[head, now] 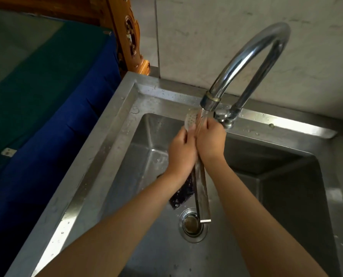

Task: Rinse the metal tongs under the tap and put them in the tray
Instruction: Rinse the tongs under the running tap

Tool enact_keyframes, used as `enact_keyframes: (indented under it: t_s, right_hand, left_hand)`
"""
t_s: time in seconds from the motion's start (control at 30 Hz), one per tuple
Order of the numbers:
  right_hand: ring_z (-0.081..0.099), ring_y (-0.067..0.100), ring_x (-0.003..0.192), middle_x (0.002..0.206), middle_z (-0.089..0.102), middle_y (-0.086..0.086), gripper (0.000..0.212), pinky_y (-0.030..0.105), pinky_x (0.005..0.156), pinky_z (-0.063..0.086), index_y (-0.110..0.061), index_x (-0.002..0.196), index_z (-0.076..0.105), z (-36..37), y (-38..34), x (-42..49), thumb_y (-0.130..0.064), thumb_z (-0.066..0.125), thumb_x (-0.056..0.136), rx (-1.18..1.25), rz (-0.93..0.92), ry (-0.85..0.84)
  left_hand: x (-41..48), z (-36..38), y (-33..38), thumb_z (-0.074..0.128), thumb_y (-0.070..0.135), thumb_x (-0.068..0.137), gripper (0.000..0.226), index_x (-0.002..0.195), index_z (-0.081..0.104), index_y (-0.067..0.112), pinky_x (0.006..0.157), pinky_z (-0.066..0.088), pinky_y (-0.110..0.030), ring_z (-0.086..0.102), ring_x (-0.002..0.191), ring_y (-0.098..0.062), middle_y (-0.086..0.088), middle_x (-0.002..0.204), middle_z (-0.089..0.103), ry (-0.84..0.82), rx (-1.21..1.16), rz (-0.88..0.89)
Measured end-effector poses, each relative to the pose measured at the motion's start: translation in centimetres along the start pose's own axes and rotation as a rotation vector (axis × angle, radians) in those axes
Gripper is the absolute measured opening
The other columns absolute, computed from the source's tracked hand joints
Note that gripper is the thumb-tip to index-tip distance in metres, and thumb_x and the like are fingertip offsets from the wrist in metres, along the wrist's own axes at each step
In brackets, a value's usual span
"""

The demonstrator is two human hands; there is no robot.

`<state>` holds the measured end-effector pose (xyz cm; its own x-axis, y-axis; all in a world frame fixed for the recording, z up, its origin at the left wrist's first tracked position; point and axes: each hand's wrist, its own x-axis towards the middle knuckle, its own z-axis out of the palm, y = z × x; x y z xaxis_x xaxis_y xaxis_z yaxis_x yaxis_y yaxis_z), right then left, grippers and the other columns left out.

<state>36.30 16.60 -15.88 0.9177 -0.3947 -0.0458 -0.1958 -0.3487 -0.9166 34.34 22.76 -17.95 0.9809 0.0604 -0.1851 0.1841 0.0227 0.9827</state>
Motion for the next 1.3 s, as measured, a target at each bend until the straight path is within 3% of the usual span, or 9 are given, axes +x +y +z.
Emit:
enact_keyframes:
  t_s: [0.2, 0.37, 0.53, 0.63, 0.83, 0.93, 1.03, 1.1, 1.3]
  right_hand:
    - [0.044, 0.003, 0.046, 0.054, 0.049, -0.005, 0.043, 0.012, 0.041, 0.032, -0.021, 0.058, 0.044, 0.2, 0.2, -2.1, -0.036, 0.038, 0.098, -0.001, 0.028, 0.047]
    - [0.043, 0.003, 0.04, 0.049, 0.044, -0.004, 0.043, 0.014, 0.039, 0.032, -0.016, 0.057, 0.043, -0.5, 0.8, -4.3, -0.03, 0.04, 0.097, -0.006, -0.022, 0.067]
    - [0.041, 0.005, 0.04, 0.047, 0.048, -0.004, 0.047, 0.022, 0.042, 0.032, -0.017, 0.054, 0.047, -0.9, 1.0, -4.3, -0.037, 0.041, 0.097, 0.005, -0.004, 0.093]
    - [0.04, 0.004, 0.04, 0.046, 0.047, -0.004, 0.051, 0.017, 0.04, 0.03, -0.017, 0.051, 0.046, -1.0, 0.7, -3.3, -0.037, 0.039, 0.097, 0.0, 0.021, 0.075]
    - [0.033, 0.004, 0.038, 0.045, 0.04, -0.004, 0.048, 0.022, 0.043, 0.032, -0.016, 0.05, 0.039, -0.9, -1.3, -0.7, -0.026, 0.042, 0.097, 0.114, 0.059, 0.042]
    - [0.04, 0.007, 0.045, 0.051, 0.044, -0.004, 0.042, 0.026, 0.049, 0.036, -0.018, 0.056, 0.042, -0.4, -1.8, -0.8, -0.027, 0.042, 0.097, 0.036, 0.042, -0.044]
    - [0.046, 0.009, 0.05, 0.056, 0.05, -0.003, 0.039, 0.026, 0.051, 0.039, -0.015, 0.066, 0.049, -0.3, -1.5, -2.1, -0.037, 0.041, 0.097, -0.008, 0.003, -0.036]
    - [0.05, 0.011, 0.053, 0.059, 0.055, 0.0, 0.039, 0.027, 0.052, 0.042, -0.011, 0.073, 0.055, -0.4, -1.1, -3.0, -0.039, 0.041, 0.096, -0.001, 0.007, -0.002]
    - [0.042, 0.005, 0.044, 0.053, 0.05, -0.001, 0.044, 0.016, 0.041, 0.032, -0.012, 0.062, 0.051, -0.7, -0.1, -5.3, -0.037, 0.04, 0.097, 0.049, 0.048, 0.052]
  left_hand:
    - [2.1, -0.5, 2.2, 0.053, 0.03, 0.092, 0.045, 0.048, 0.058, 0.023, 0.048, 0.043, -0.014, 0.051, 0.044, 0.001, 0.01, 0.043, 0.054, -0.012, -0.018, 0.016]
    - [2.5, -0.5, 2.9, 0.051, 0.04, 0.091, 0.051, 0.042, 0.053, 0.025, 0.046, 0.042, -0.014, 0.048, 0.042, -0.002, 0.011, 0.04, 0.048, -0.155, 0.017, -0.046]
    - [-0.1, -0.2, 1.6, 0.045, 0.031, 0.096, 0.035, 0.064, 0.057, 0.025, 0.05, 0.041, -0.01, 0.052, 0.049, 0.005, 0.013, 0.05, 0.055, -0.098, 0.018, 0.033]
    - [-1.9, -0.4, 0.9, 0.043, 0.034, 0.096, 0.03, 0.073, 0.061, 0.027, 0.049, 0.041, -0.006, 0.056, 0.054, 0.008, 0.009, 0.059, 0.062, -0.084, 0.023, 0.125]
    - [-2.4, -0.9, 0.9, 0.038, 0.041, 0.096, 0.03, 0.085, 0.065, 0.033, 0.052, 0.045, -0.009, 0.061, 0.06, 0.005, 0.017, 0.063, 0.066, -0.122, -0.031, 0.091]
    - [-1.8, -0.7, 1.3, 0.04, 0.043, 0.095, 0.037, 0.082, 0.067, 0.022, 0.048, 0.044, -0.009, 0.062, 0.056, 0.004, 0.013, 0.058, 0.066, -0.024, -0.104, 0.066]
    - [-0.8, -0.4, 1.9, 0.044, 0.042, 0.094, 0.032, 0.08, 0.07, 0.029, 0.056, 0.047, -0.009, 0.068, 0.069, 0.001, 0.012, 0.068, 0.072, 0.033, -0.16, 0.054]
    - [-0.3, -0.3, 2.2, 0.046, 0.044, 0.092, 0.035, 0.071, 0.069, 0.029, 0.059, 0.048, -0.014, 0.067, 0.066, 0.0, 0.011, 0.063, 0.071, 0.055, -0.15, 0.017]
    - [0.6, 0.0, 3.0, 0.049, 0.041, 0.091, 0.043, 0.053, 0.06, 0.025, 0.06, 0.049, -0.027, 0.055, 0.055, -0.005, 0.006, 0.054, 0.057, 0.008, -0.153, -0.043]
